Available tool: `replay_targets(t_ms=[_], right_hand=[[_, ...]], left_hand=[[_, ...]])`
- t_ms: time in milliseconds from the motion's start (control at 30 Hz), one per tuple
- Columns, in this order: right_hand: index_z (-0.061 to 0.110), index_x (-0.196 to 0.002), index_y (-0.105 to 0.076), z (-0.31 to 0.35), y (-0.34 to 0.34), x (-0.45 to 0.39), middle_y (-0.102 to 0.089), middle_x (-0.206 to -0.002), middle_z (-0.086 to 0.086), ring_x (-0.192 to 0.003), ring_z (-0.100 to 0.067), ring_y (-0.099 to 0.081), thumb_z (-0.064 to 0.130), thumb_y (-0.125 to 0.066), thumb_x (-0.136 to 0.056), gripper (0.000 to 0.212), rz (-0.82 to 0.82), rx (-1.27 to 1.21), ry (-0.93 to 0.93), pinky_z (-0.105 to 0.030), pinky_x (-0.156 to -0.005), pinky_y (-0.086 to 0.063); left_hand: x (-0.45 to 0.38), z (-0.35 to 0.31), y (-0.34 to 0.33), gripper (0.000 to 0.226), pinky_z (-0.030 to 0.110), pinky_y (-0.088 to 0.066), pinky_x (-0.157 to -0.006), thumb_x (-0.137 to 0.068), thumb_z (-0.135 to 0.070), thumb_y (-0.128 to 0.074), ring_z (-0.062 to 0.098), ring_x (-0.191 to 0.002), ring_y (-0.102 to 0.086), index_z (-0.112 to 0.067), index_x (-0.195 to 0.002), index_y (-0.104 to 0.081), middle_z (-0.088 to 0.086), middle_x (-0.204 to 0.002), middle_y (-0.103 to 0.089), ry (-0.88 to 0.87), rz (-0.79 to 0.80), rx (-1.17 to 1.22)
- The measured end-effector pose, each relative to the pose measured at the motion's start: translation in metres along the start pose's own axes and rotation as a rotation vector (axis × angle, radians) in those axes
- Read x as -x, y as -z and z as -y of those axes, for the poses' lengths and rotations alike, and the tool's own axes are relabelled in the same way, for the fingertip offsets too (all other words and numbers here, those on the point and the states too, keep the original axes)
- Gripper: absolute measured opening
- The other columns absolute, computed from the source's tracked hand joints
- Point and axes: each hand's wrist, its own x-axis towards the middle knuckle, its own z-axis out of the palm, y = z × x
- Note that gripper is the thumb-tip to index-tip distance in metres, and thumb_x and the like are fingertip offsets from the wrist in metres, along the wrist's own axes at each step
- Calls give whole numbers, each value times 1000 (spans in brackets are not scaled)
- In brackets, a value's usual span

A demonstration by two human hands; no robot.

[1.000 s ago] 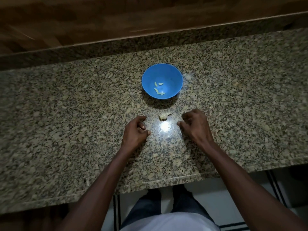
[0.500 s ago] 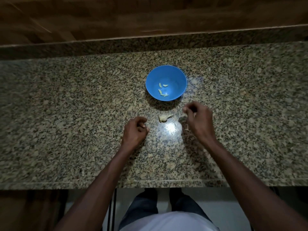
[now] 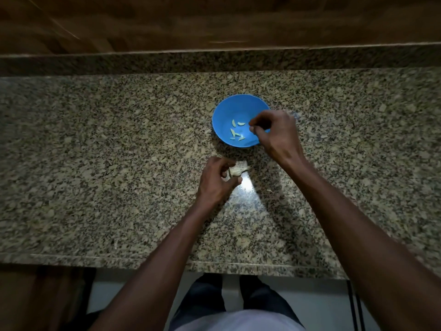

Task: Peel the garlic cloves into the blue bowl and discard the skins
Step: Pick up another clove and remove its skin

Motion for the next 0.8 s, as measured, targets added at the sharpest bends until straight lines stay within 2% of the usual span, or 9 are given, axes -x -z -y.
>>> replay_targets(t_ms=[67,167,267,400,500,567,667,800], right_hand=[[16,-97,-80,-6,4,22,-77,-91,8,-82,5,-69,13,-77,-90,8,-13,-154,-82,-8,-78,-54],[17,-98,-78,-19,-1,63,-78,-89,5,-86,-8,-75,16,-80,-91,8,48,-344,-243,-23,-76,-62],[18,-104,-78,-35,-18,94,-79,-96,2,-90,-15,-77,18,-78,-95,10,62,-471,-383,-37,-78,-64],[8,-119,-75,-36,-42,105,-79,-112,-8,-100,-26,-77,17,-75,-96,24,189,-771,-521,-40,-87,-63],[1,-116,-74,-28,-52,104,-75,-126,-2,-111,-25,-74,10,-75,-95,23,226,-864,-483,-38,-92,-61],[0,-117,-74,-27,-54,101,-74,-128,-1,-115,-26,-72,7,-75,-94,24,227,-882,-455,-41,-97,-60],[0,-122,-73,-28,-52,100,-72,-133,-1,-120,-23,-70,4,-72,-95,27,266,-928,-442,-36,-98,-59],[1,-124,-72,-31,-53,102,-72,-133,-1,-124,-25,-69,5,-75,-93,32,303,-929,-425,-36,-98,-58]], left_hand=[[-1,1,-1,30,15,-47,-73,-83,-20,-85,3,-83,-58,-12,-110,-73,-1,-103,-56,-20,-6,-5],[3,2,1,18,14,-52,-70,-88,-16,-80,2,-83,-63,-12,-104,-73,-1,-101,-62,21,-24,70],[14,-2,7,12,14,-53,-70,-92,-16,-76,4,-86,-68,-11,-103,-73,1,-99,-73,118,-70,265],[31,-10,9,12,29,-61,-78,-95,-12,-75,19,-93,-75,-5,-105,-72,7,-99,-76,195,-66,483],[39,-19,9,13,25,-59,-77,-91,-4,-77,12,-89,-73,1,-101,-71,9,-97,-74,191,-108,556],[42,-22,12,13,17,-55,-77,-88,-3,-79,4,-92,-70,0,-99,-73,9,-104,-71,177,-159,546],[43,-19,19,13,18,-55,-80,-88,-15,-81,9,-104,-67,-11,-100,-78,4,-111,-68,114,-173,448],[42,-17,26,11,18,-56,-79,-91,-18,-80,5,-98,-66,-13,-101,-79,-3,-104,-68,-38,-156,192]])
